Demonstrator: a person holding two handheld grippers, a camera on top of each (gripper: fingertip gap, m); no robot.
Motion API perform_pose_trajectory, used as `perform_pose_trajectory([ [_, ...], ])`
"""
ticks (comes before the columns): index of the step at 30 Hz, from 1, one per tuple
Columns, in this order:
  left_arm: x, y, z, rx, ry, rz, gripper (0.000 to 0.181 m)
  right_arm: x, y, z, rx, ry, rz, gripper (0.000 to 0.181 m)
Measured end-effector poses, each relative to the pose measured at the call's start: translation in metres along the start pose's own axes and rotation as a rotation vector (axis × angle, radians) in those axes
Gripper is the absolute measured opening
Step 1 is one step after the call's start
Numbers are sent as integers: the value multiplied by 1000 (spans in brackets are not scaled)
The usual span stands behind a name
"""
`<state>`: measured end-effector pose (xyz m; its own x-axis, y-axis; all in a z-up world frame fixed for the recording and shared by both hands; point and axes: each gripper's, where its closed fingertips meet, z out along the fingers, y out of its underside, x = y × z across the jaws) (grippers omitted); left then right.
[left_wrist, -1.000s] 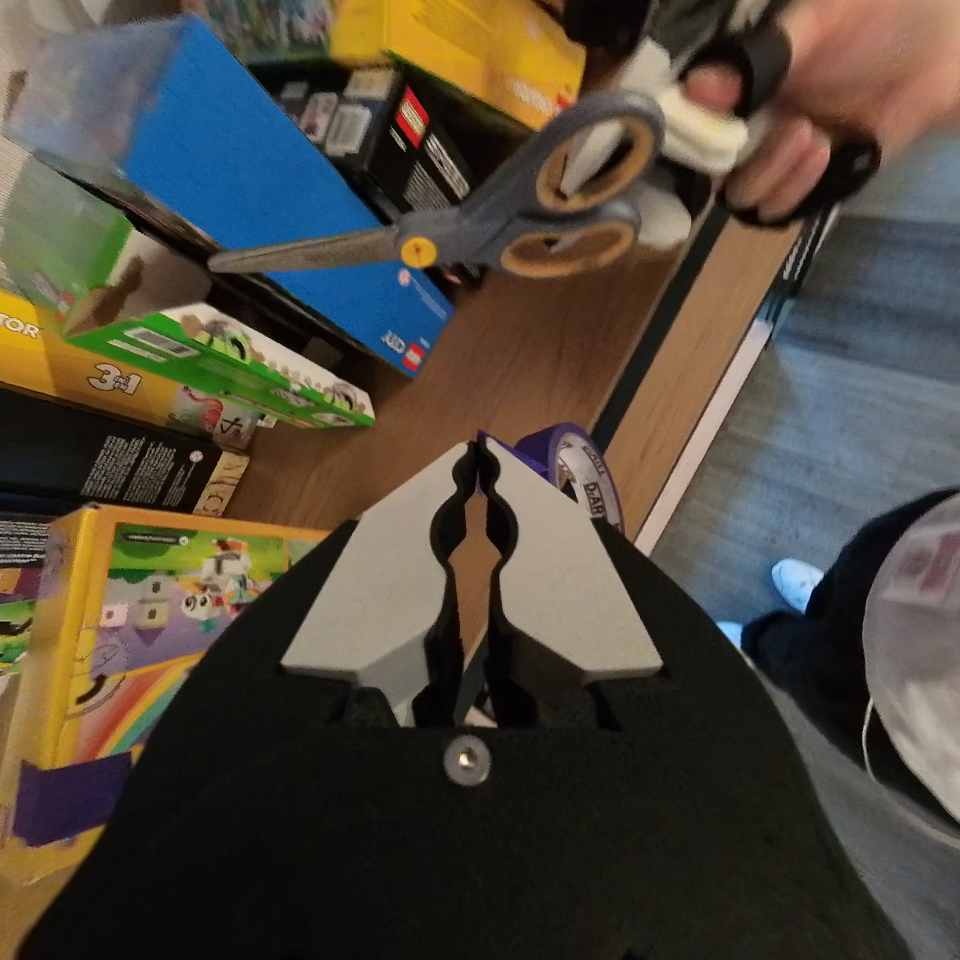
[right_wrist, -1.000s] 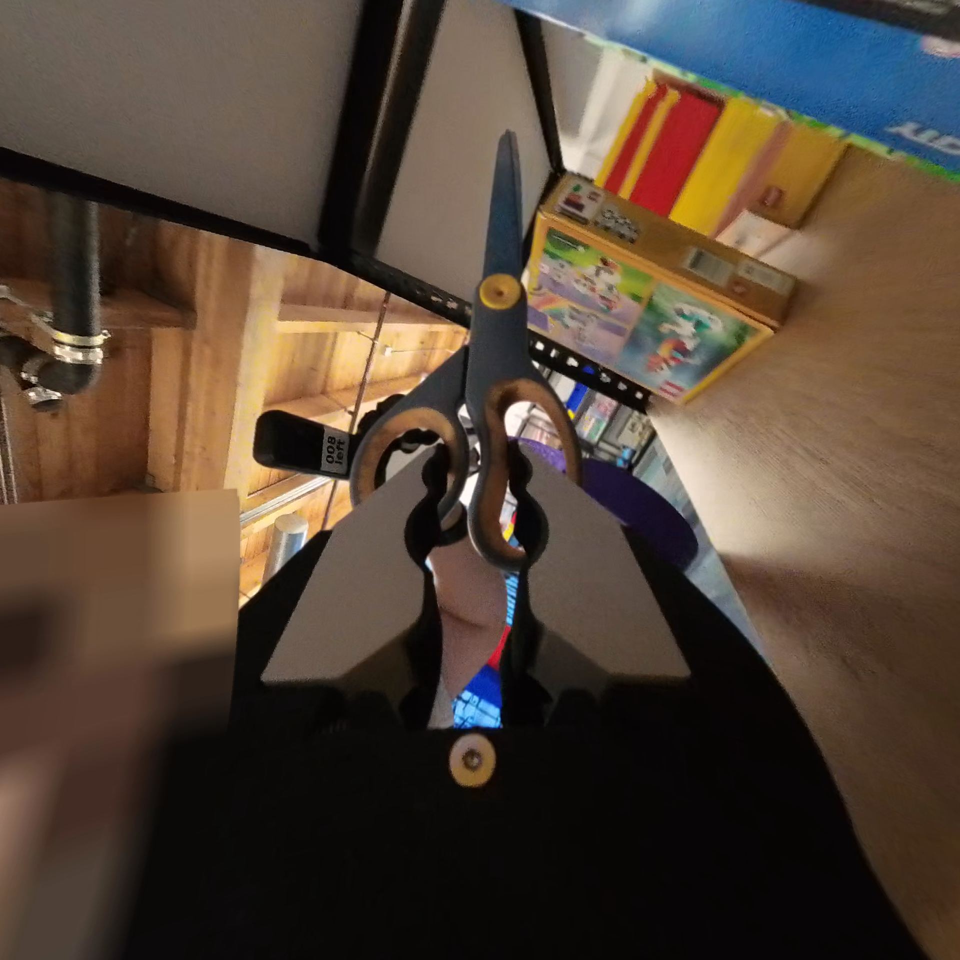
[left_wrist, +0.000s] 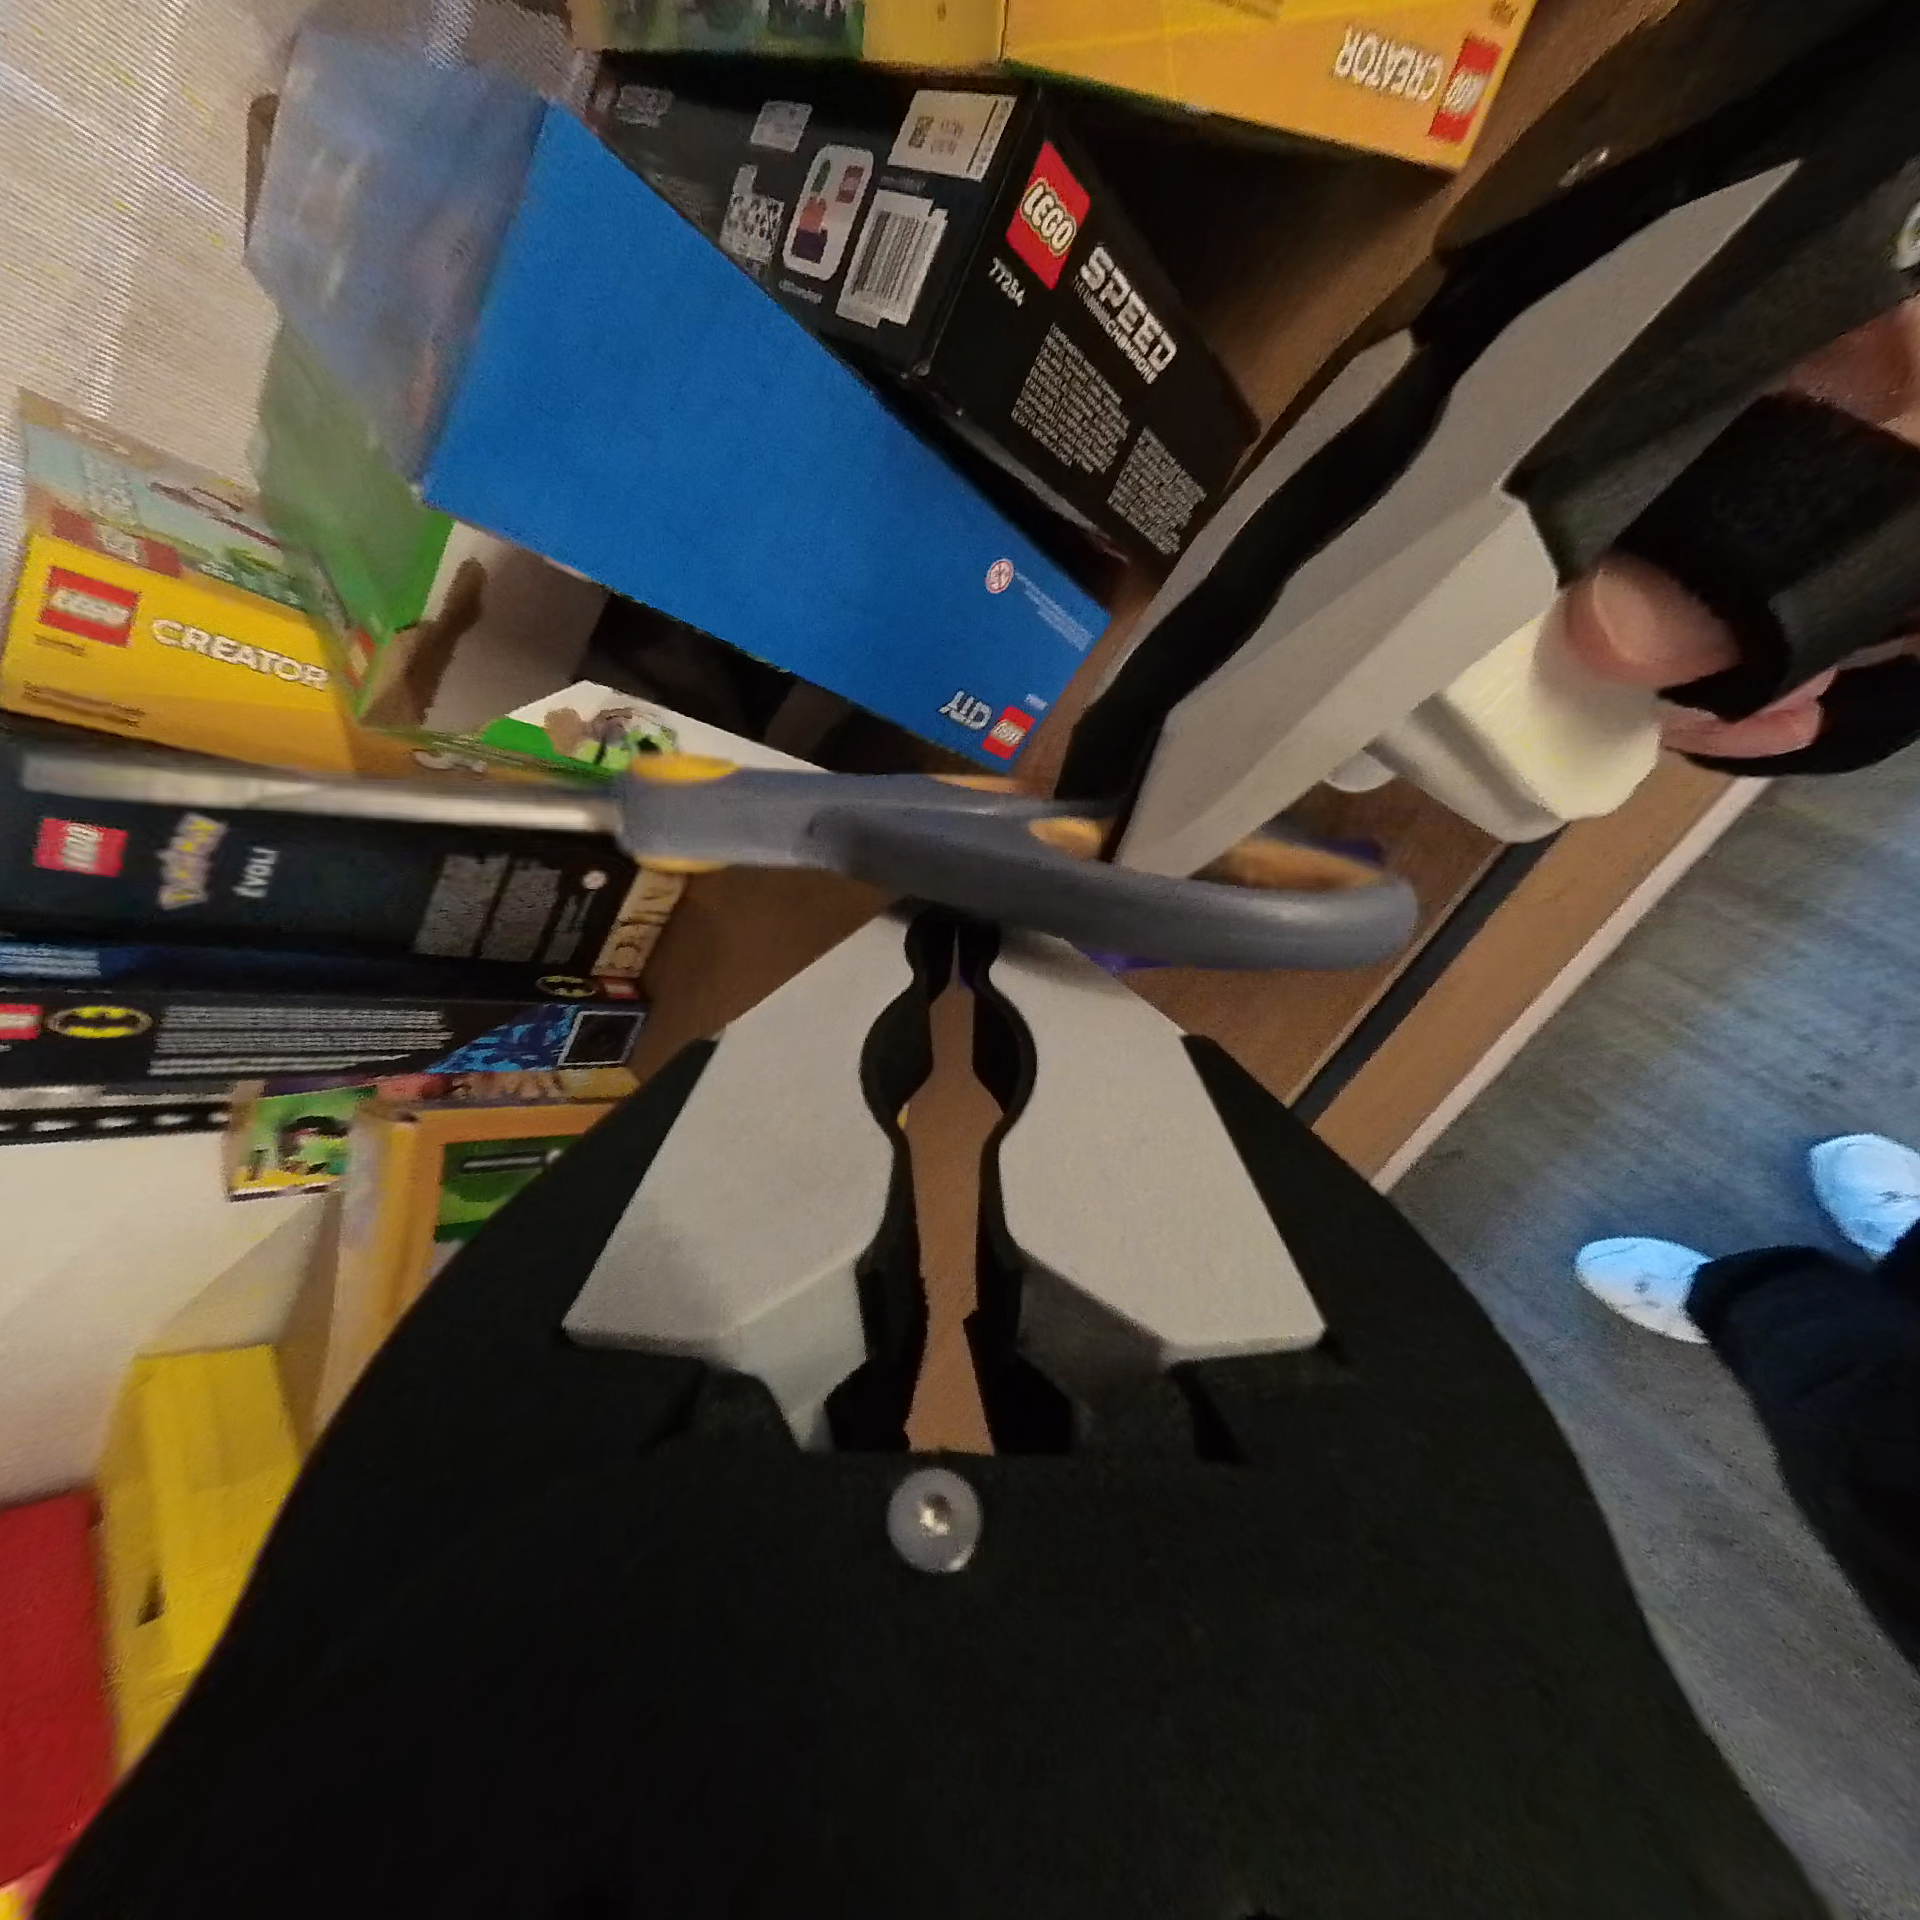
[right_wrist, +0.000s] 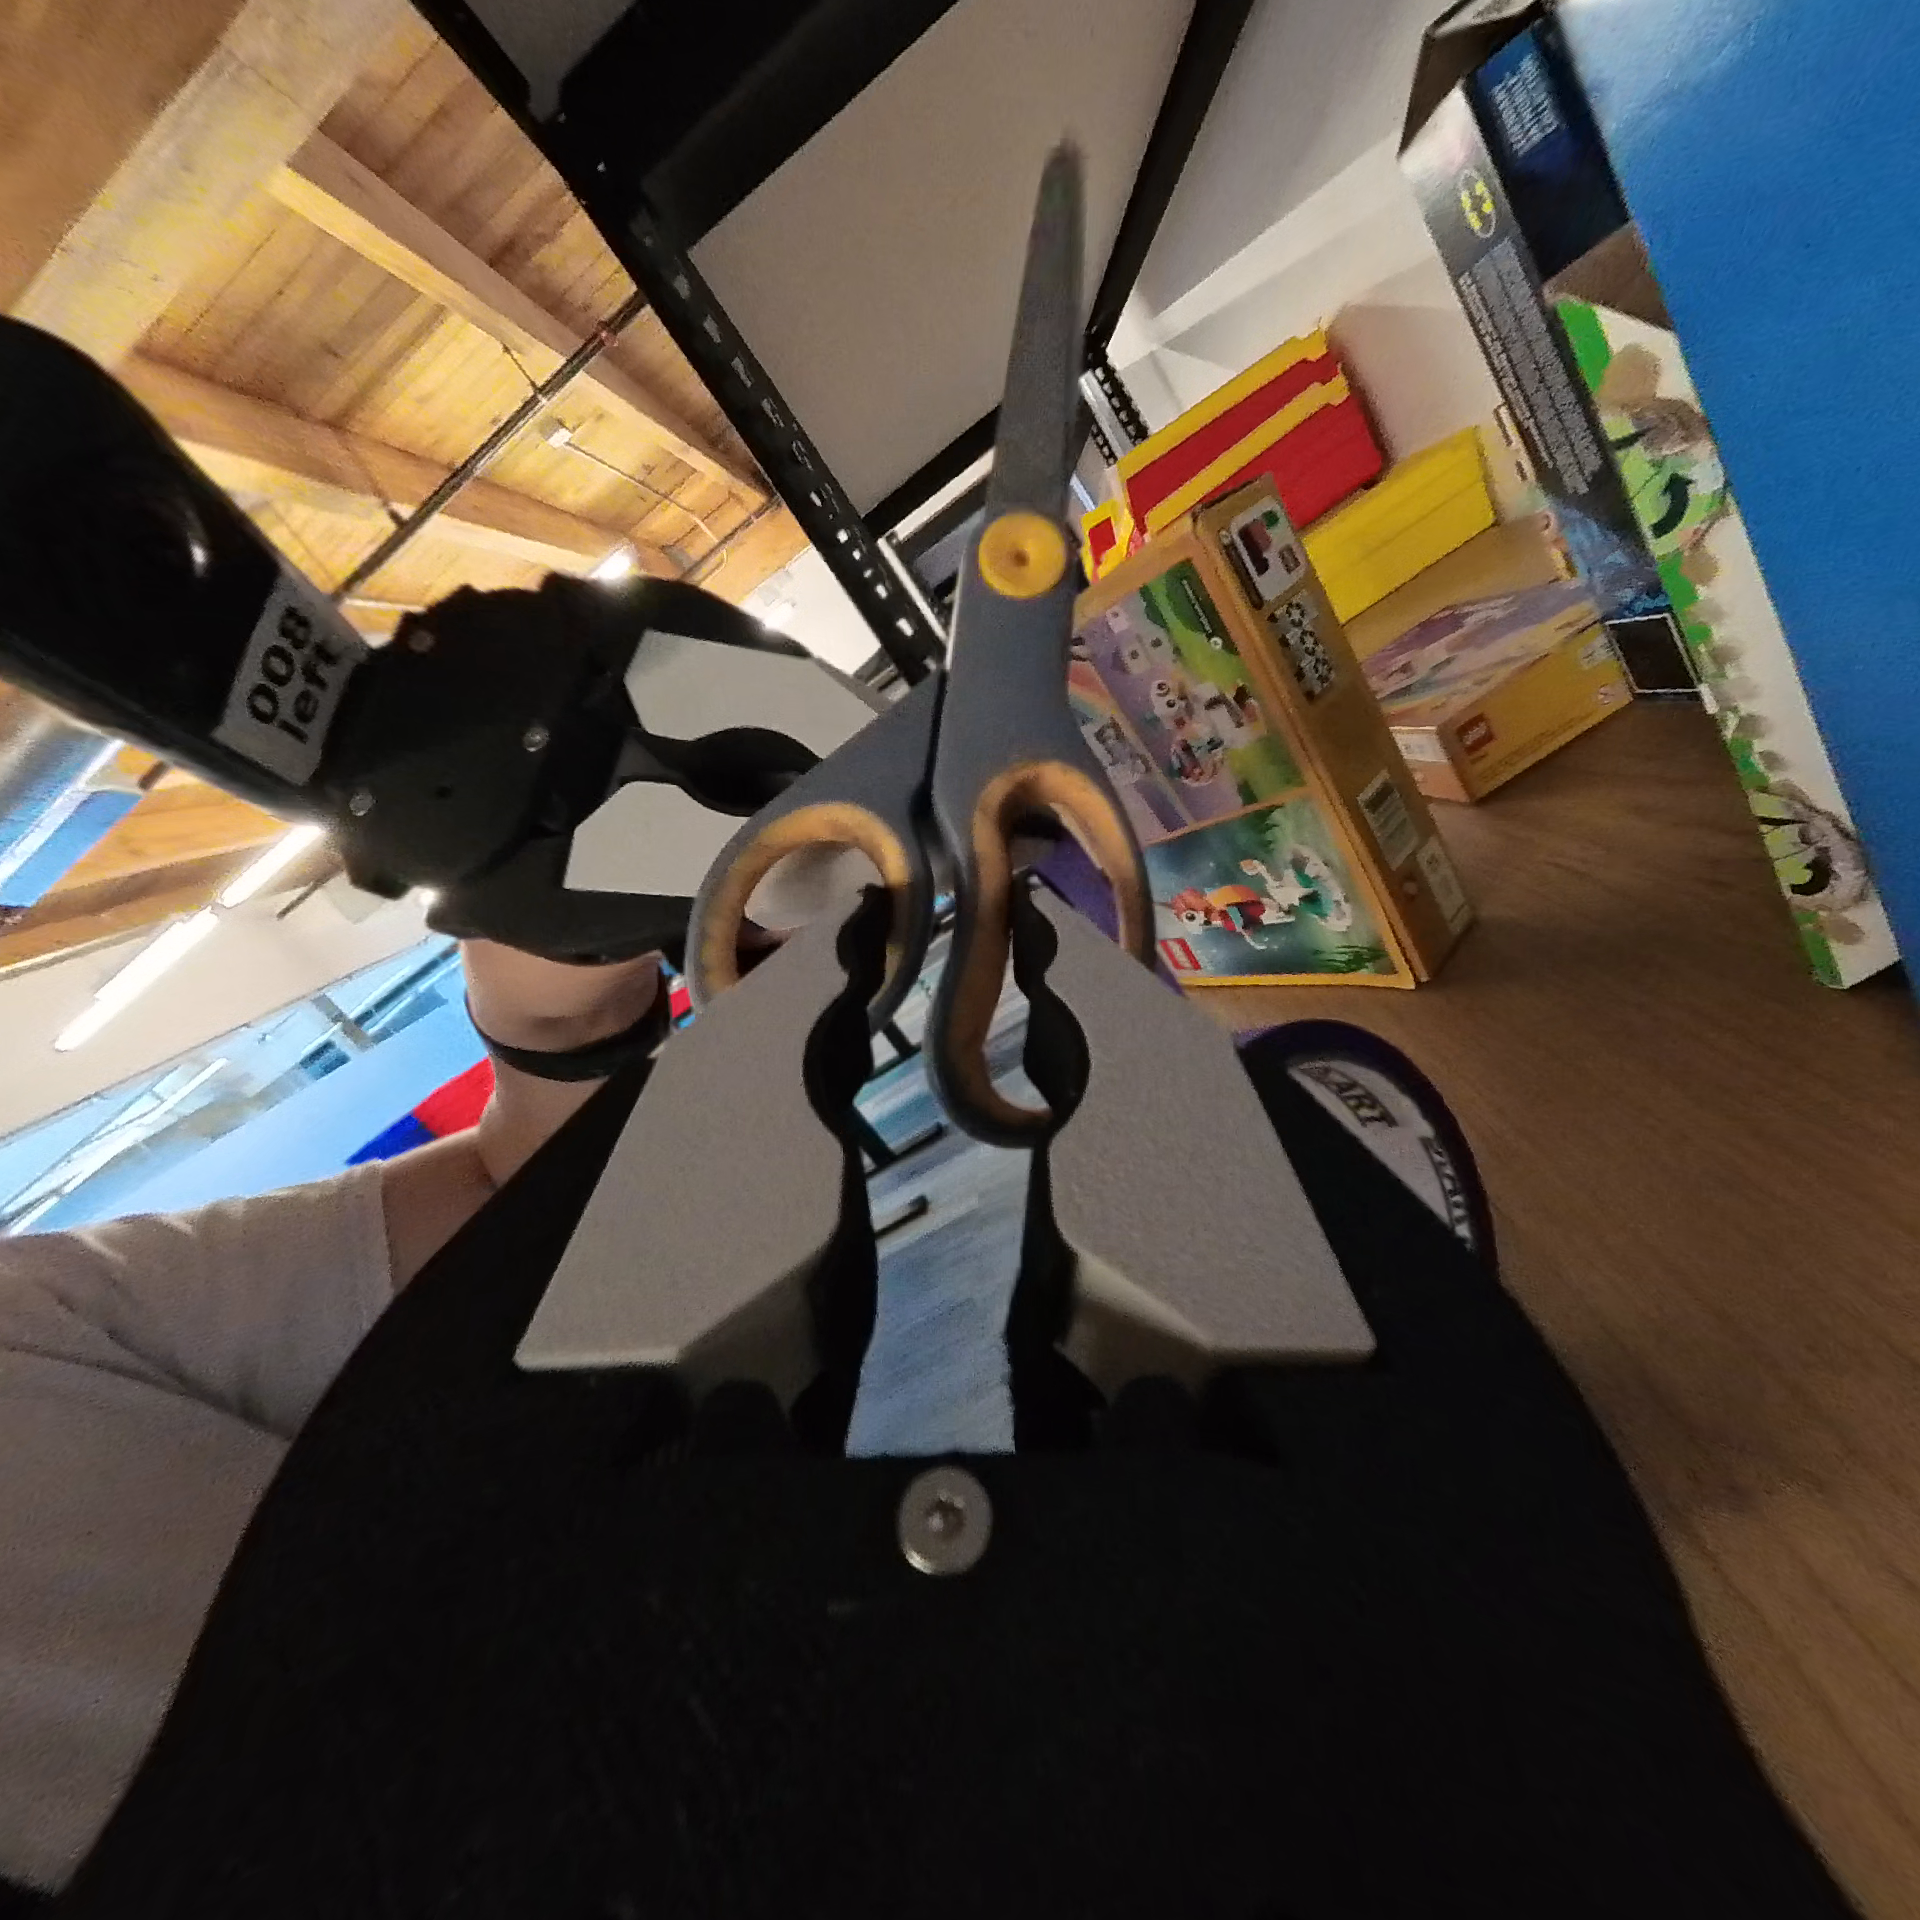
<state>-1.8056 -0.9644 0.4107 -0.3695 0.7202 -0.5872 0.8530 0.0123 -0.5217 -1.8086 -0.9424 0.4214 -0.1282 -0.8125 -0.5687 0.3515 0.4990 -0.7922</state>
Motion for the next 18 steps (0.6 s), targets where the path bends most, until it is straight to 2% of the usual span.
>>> perform_pose_trajectory([
  [5, 3, -11, 2, -13, -71, 58, 0, 7, 13, 8, -68, 46, -44, 28],
  [8, 2, -17, 2, 12, -109, 62, 0, 6, 5, 5, 24, -10, 6, 25],
  [14, 1, -19, -4, 64, -95, 25, 0, -5, -8, -7, 174, -130, 12, 24],
  [18, 6, -20, -6, 118, -68, -43, 0, -13, -25, -19, 269, -149, -79, 24],
])
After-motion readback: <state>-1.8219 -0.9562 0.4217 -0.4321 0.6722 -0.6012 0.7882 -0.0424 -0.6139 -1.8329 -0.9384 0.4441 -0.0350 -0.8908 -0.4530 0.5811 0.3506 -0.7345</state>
